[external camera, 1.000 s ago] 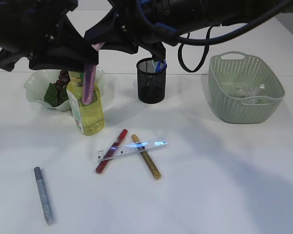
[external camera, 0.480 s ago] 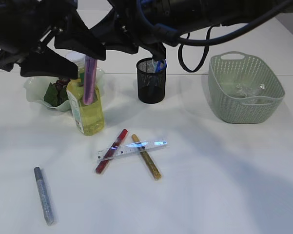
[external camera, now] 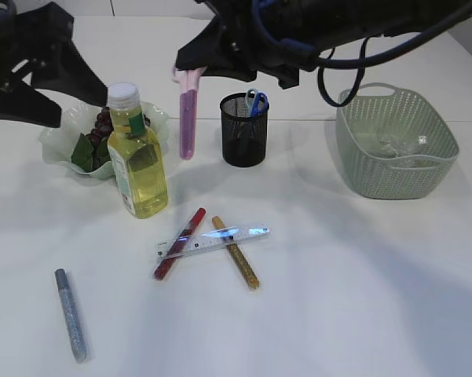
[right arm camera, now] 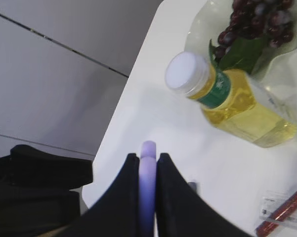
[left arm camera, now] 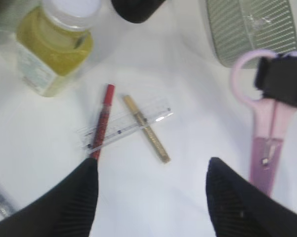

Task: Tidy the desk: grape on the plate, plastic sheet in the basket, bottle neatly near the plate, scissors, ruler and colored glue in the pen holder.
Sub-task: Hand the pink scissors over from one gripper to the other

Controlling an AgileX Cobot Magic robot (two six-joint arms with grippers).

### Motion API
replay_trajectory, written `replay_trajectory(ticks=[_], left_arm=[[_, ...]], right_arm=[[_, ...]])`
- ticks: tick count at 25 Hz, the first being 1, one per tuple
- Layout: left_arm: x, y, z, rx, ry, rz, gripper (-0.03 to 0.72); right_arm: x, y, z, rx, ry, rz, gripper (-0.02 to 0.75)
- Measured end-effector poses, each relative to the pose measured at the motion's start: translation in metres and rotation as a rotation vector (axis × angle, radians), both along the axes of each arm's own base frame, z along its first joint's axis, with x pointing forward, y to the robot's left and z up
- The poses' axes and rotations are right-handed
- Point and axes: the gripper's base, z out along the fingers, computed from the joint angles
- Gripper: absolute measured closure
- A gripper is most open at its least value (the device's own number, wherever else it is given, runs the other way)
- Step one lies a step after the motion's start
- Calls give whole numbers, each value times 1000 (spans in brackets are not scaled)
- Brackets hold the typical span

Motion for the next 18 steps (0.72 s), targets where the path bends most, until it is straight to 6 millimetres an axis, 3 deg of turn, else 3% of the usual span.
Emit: replay_trajectory(ticks=[5,10,15,18], left_arm=[[9,31,-2,48,-6,62,226],[7,47,-10,207,-1,6,230],[-3,60,-42,384,83,-44,233],[-11,64,-61,438,139,-65,251]], right_arm=[[19,-34,0,-11,-15,-92,680],[34,-64,0,-57,-96,-154,680],[55,-66,5,-114,-235,-131,680],[77,-61,-2,-143,-298,-113,680]])
